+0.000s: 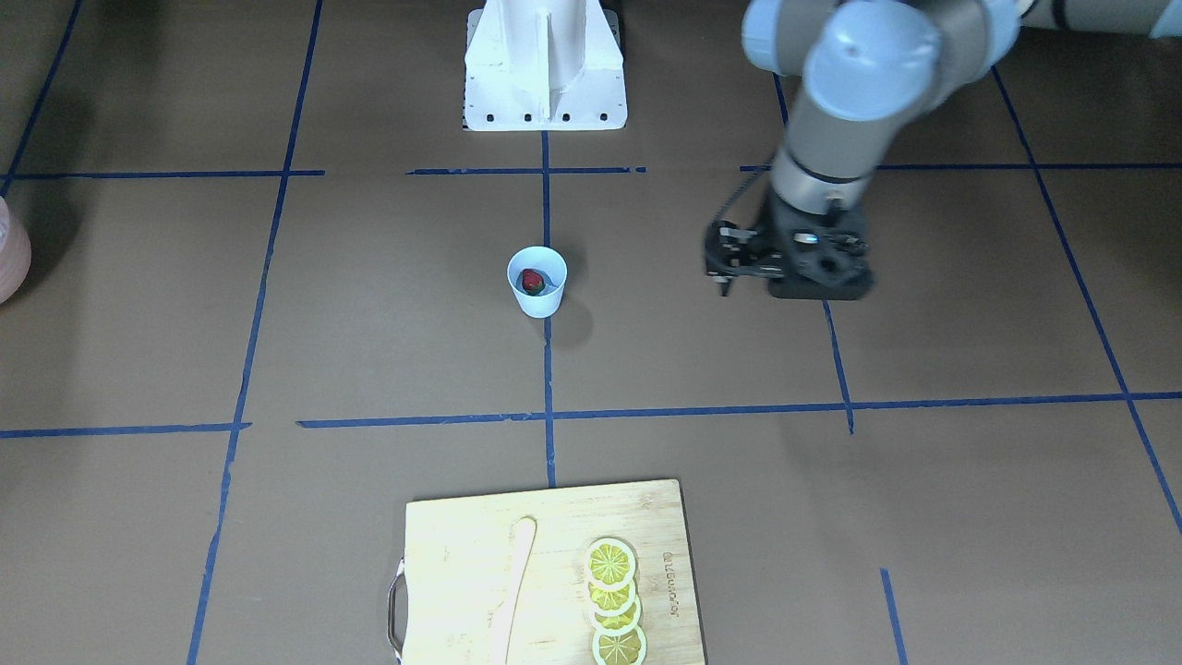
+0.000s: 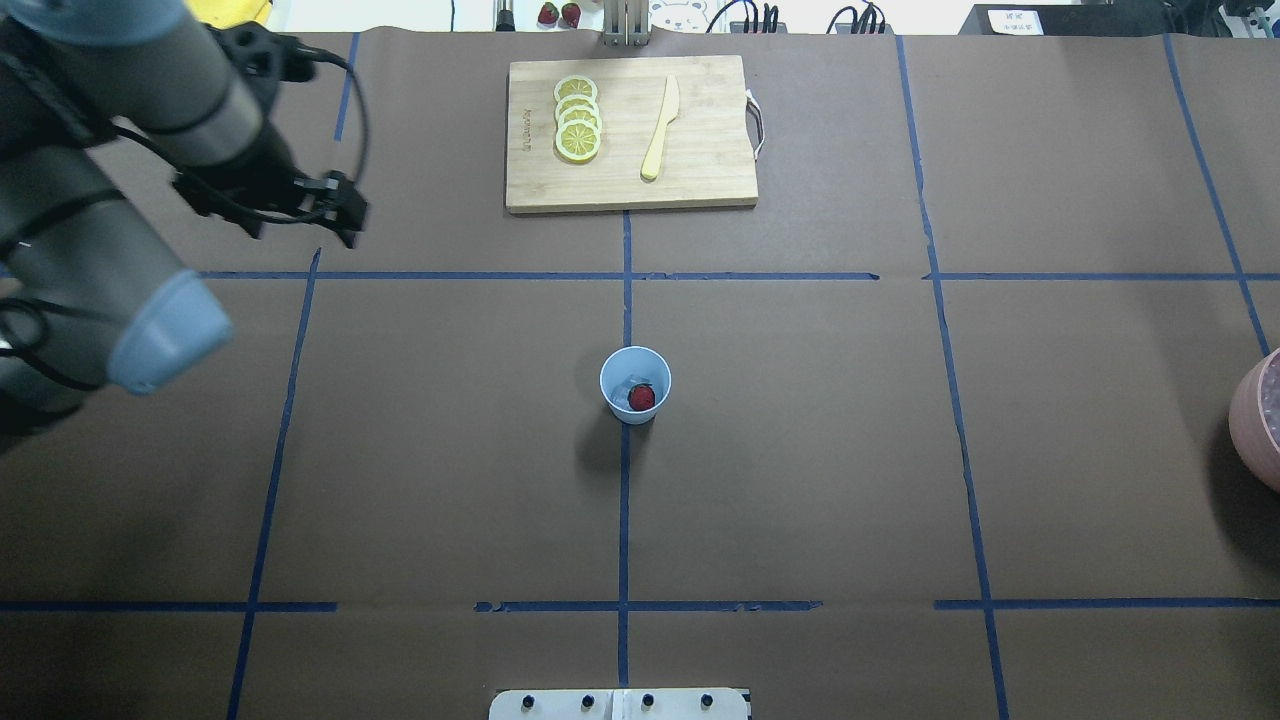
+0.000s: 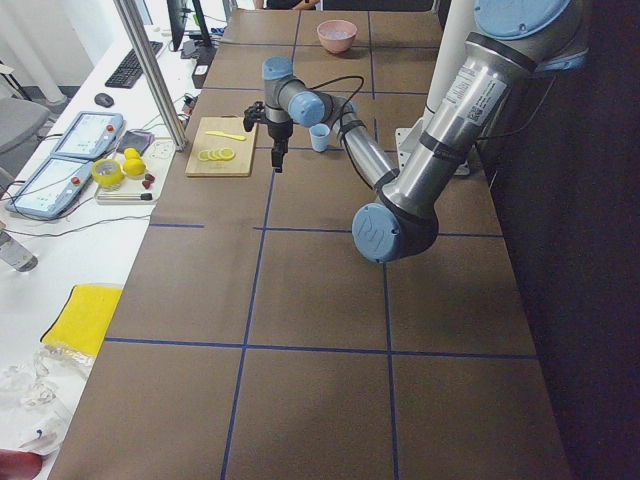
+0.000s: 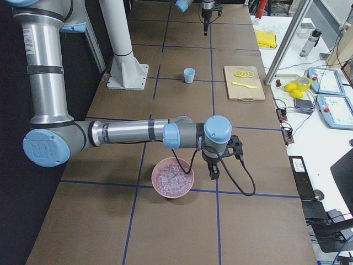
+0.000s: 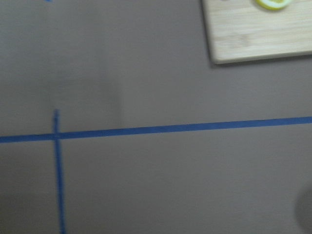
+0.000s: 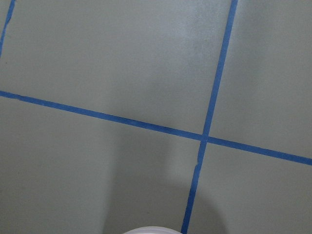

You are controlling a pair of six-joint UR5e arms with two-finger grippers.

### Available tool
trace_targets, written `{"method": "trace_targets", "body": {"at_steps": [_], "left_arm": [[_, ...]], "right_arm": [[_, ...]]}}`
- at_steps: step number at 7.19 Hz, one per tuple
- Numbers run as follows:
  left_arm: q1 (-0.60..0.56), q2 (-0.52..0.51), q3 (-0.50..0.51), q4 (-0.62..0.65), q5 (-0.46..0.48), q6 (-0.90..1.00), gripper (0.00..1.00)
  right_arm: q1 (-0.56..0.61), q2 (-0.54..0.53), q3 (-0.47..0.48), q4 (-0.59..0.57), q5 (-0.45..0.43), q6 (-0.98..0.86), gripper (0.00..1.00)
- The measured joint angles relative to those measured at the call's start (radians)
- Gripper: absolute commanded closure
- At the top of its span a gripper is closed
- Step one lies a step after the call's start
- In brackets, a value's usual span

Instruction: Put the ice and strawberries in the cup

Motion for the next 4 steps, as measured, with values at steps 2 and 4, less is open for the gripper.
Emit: {"method": "trace_targets", "body": {"at_steps": [2, 4], "left_arm": [[-0.115, 0.087, -0.009, 0.036, -0.073, 0.152, 0.0], [-0.244, 0.193, -0.01, 0.057, -0.128, 0.327, 0.0]], "right_arm": [[0.017, -0.005, -0.042, 0.047, -0.007, -0.018, 0.01], [0.018, -0.032, -0.043, 0.054, -0.037, 0.006, 0.01]]}}
